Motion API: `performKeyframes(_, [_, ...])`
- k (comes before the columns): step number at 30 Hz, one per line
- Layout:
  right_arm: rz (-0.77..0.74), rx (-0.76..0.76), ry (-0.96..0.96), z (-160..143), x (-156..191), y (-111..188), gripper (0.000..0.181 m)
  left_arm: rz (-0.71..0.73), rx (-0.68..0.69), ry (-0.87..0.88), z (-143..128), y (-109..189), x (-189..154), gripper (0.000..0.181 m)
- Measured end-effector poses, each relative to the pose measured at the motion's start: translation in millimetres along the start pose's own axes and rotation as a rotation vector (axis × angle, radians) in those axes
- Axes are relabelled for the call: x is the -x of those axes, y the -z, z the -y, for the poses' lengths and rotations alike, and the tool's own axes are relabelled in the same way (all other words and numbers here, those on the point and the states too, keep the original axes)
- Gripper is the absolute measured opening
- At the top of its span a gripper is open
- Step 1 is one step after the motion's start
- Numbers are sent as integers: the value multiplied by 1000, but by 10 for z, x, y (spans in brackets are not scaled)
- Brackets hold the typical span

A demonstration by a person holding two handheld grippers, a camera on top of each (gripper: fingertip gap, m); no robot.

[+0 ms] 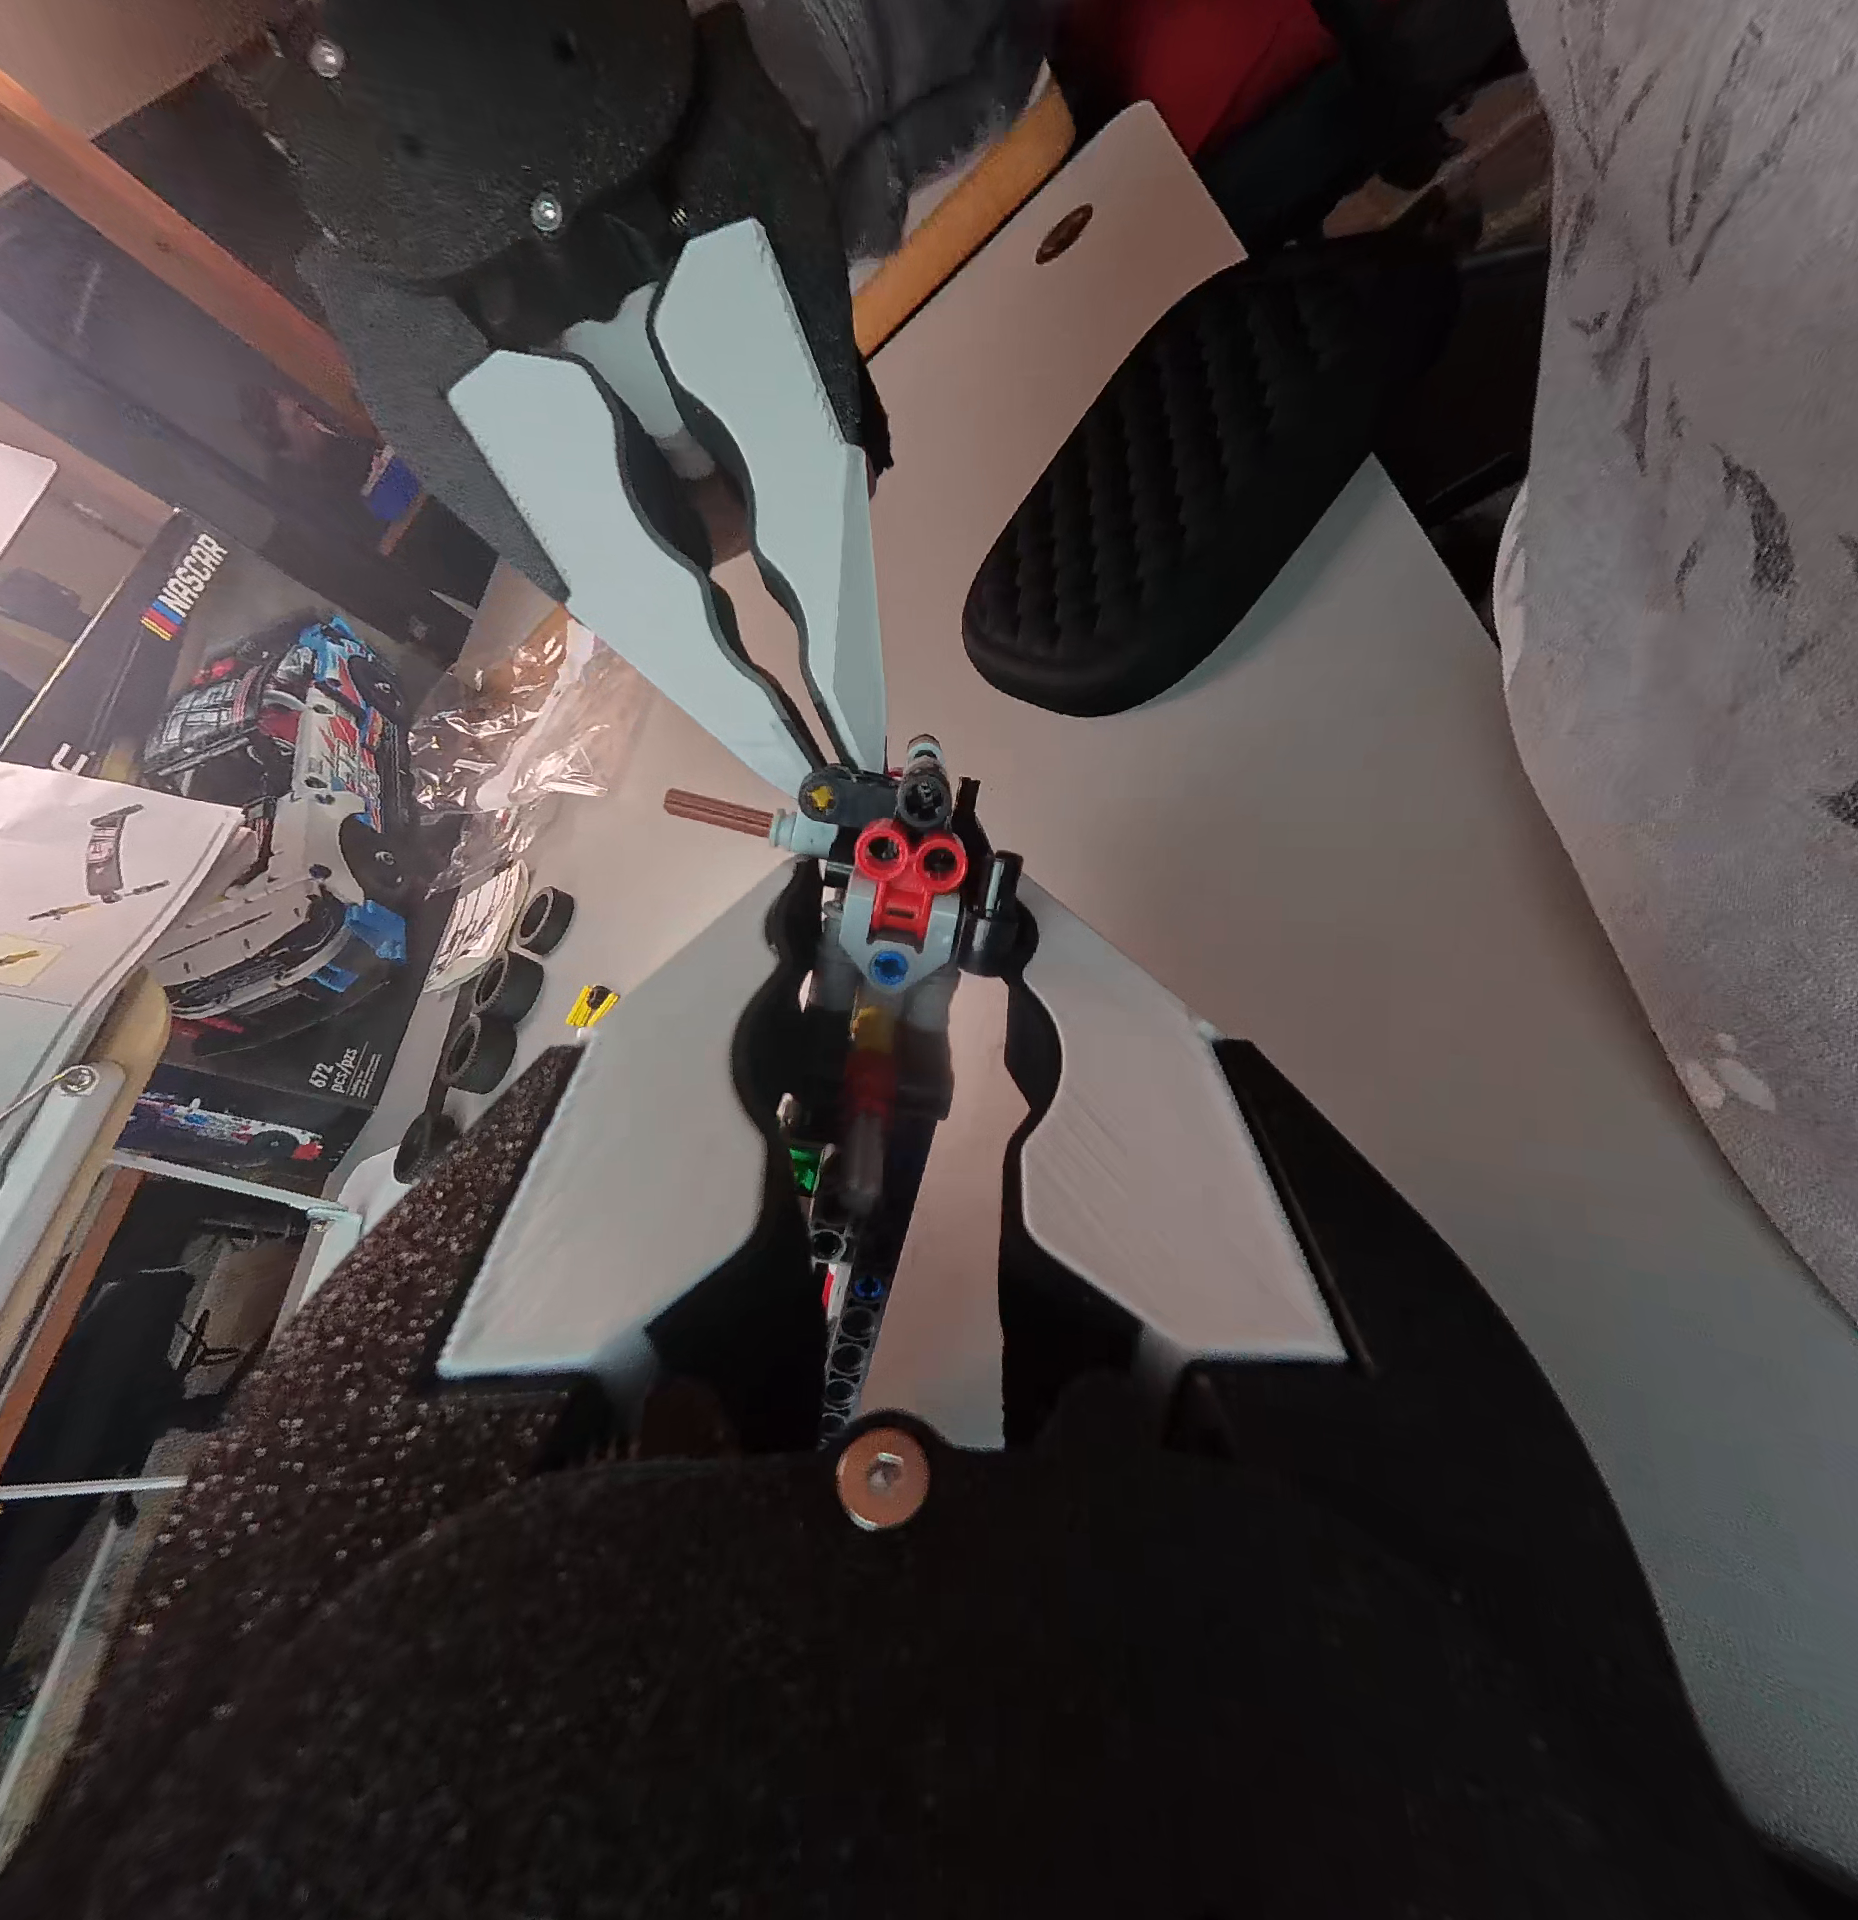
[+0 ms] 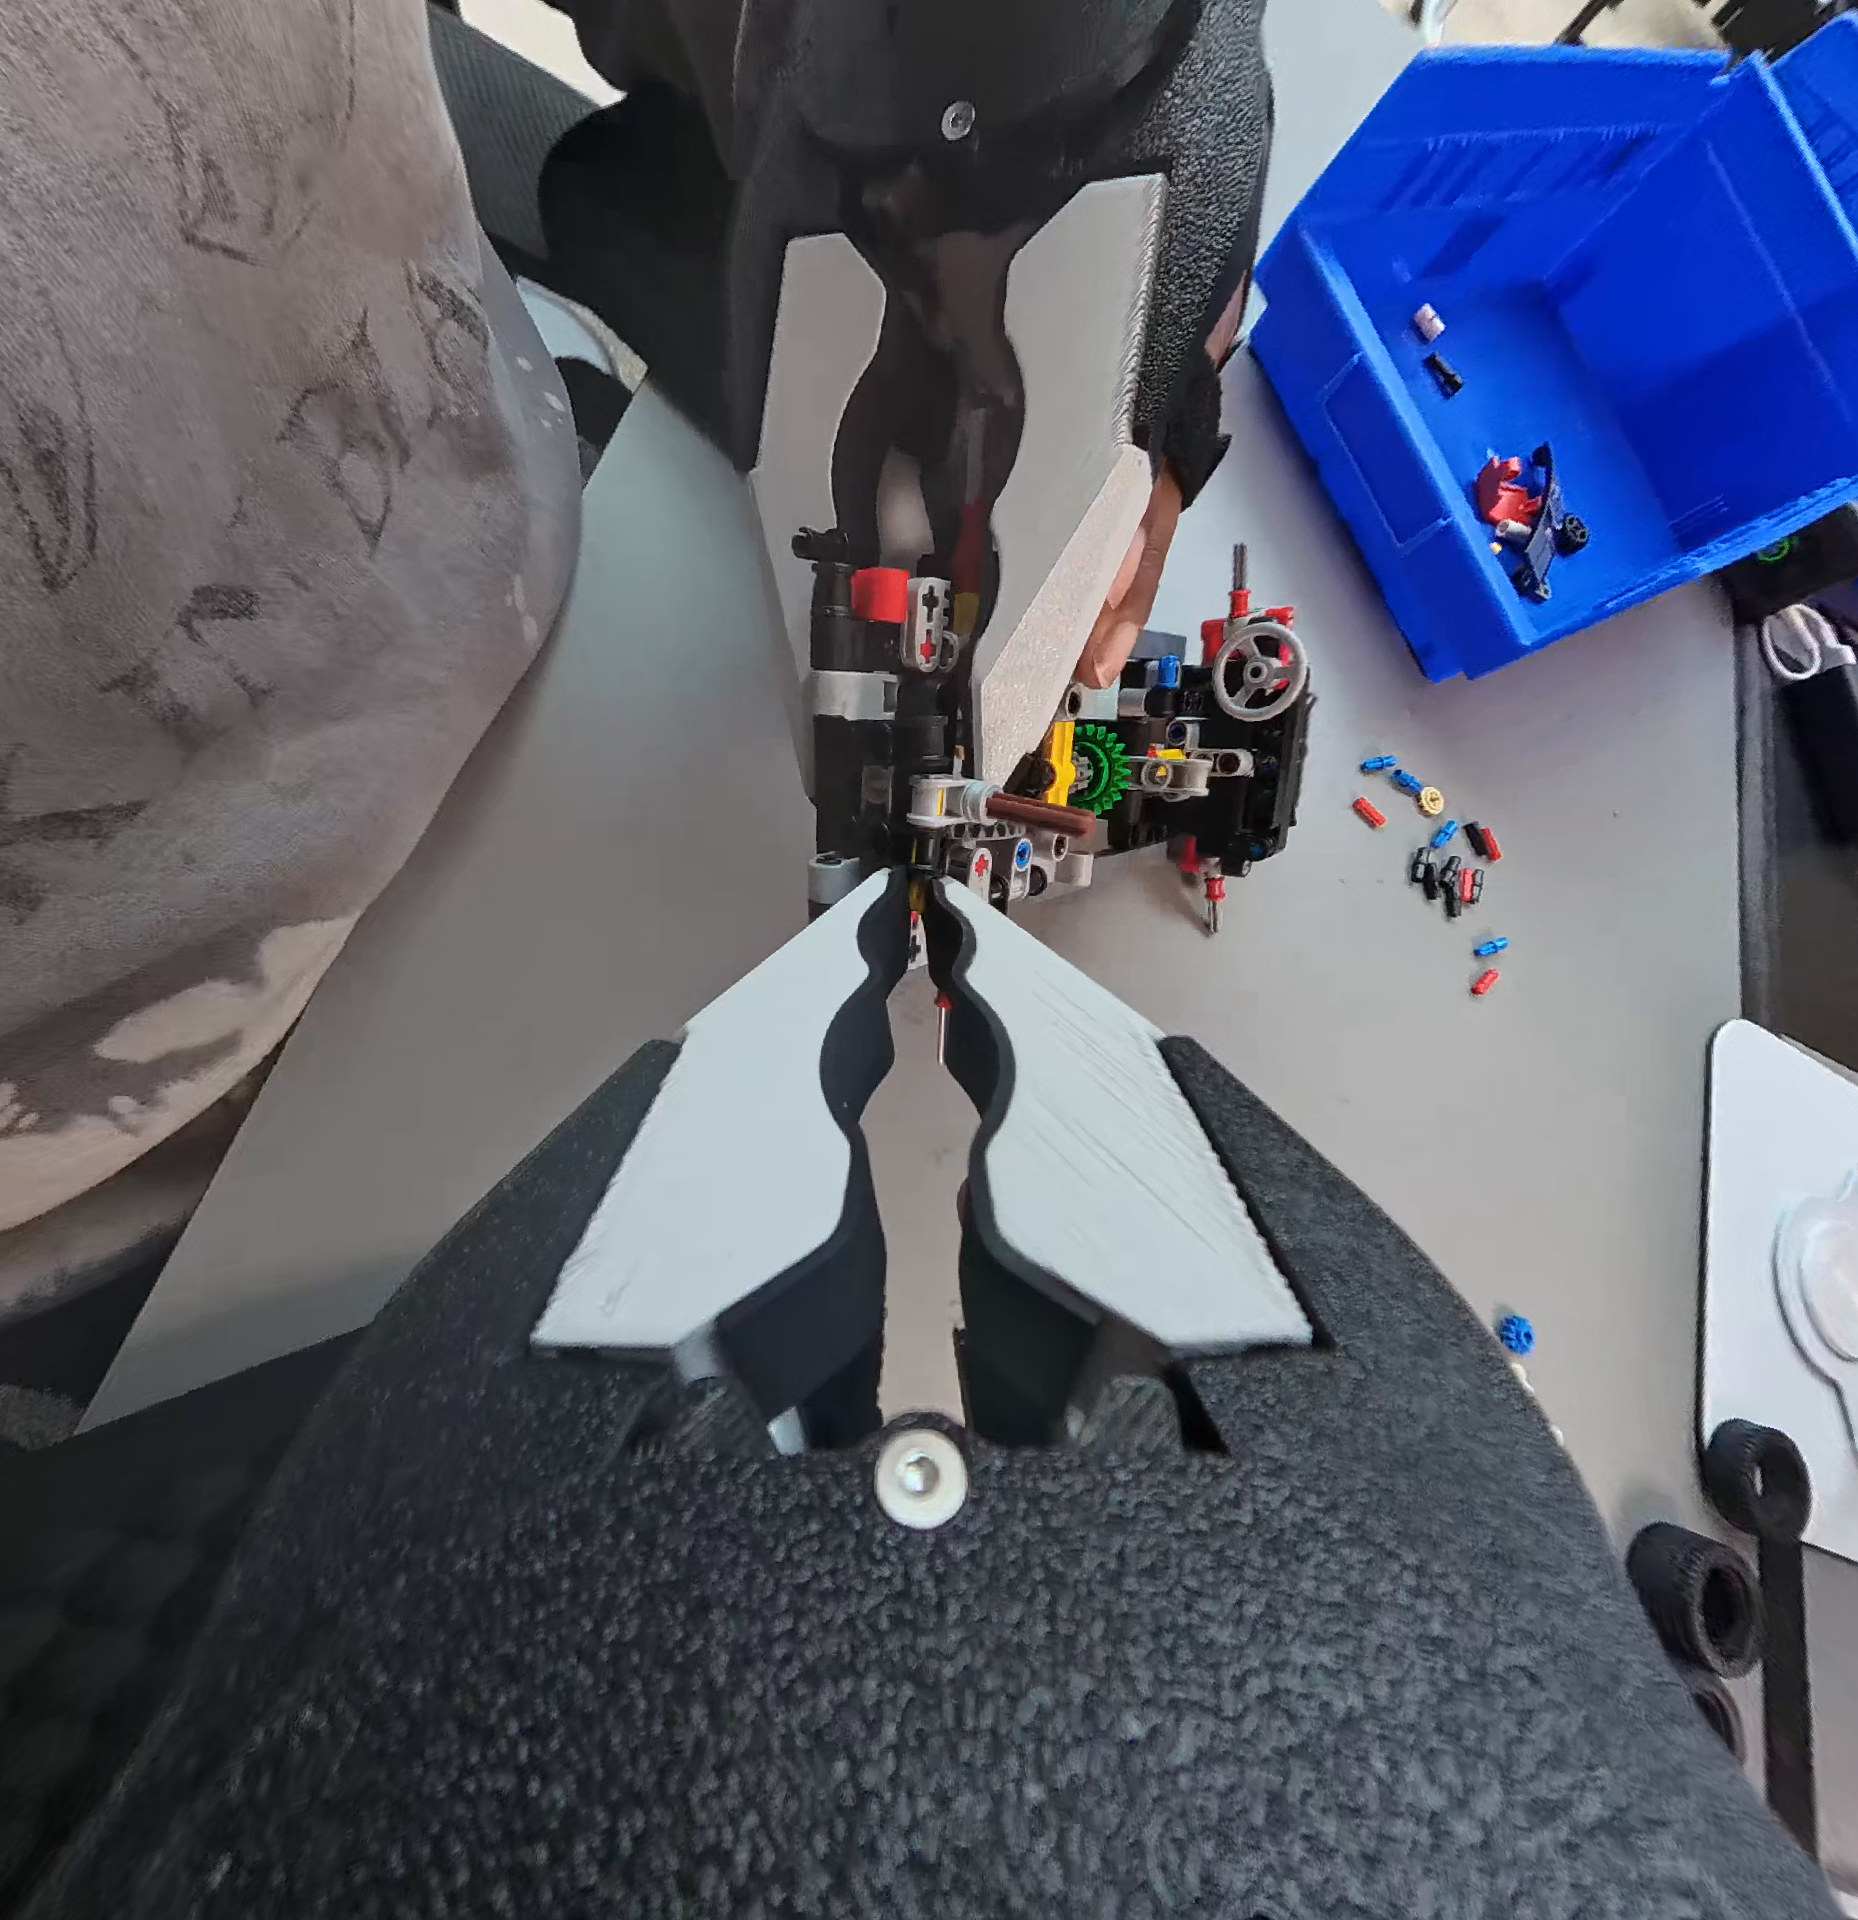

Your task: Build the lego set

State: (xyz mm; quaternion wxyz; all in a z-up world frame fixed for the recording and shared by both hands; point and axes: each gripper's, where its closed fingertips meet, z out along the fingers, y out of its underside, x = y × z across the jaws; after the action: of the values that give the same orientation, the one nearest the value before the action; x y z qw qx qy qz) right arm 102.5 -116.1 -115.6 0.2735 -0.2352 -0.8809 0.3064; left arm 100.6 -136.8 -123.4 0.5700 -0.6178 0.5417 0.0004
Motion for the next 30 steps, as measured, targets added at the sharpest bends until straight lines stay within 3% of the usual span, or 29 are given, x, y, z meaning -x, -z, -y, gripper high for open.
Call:
performKeyframes(1, [-10, -28, -13, 19, -18, 25, 0, 1, -15, 17, 22, 6, 25, 32])
performKeyframes(18, [52, -252, -101, 7, -1, 62, 0, 32, -40, 74, 46, -36, 40, 32])
performKeyframes(20, [66, -263, -120, -42, 8, 45, 0, 38, -40, 75, 23, -13, 33, 33])
performKeyframes(22, [-12, -221, -195, -318, -177, 179, 0, 78, -114, 147, 33, 240, 125, 32])
performKeyframes(24, [-26, -186, -173, -383, -144, 196, 0, 71, -44, 128, -61, 284, 108, 32])
performKeyframes(30, [-127, -297, -150, 117, -340, 293, 0, 72, -90, 92, 35, 193, 164, 33])
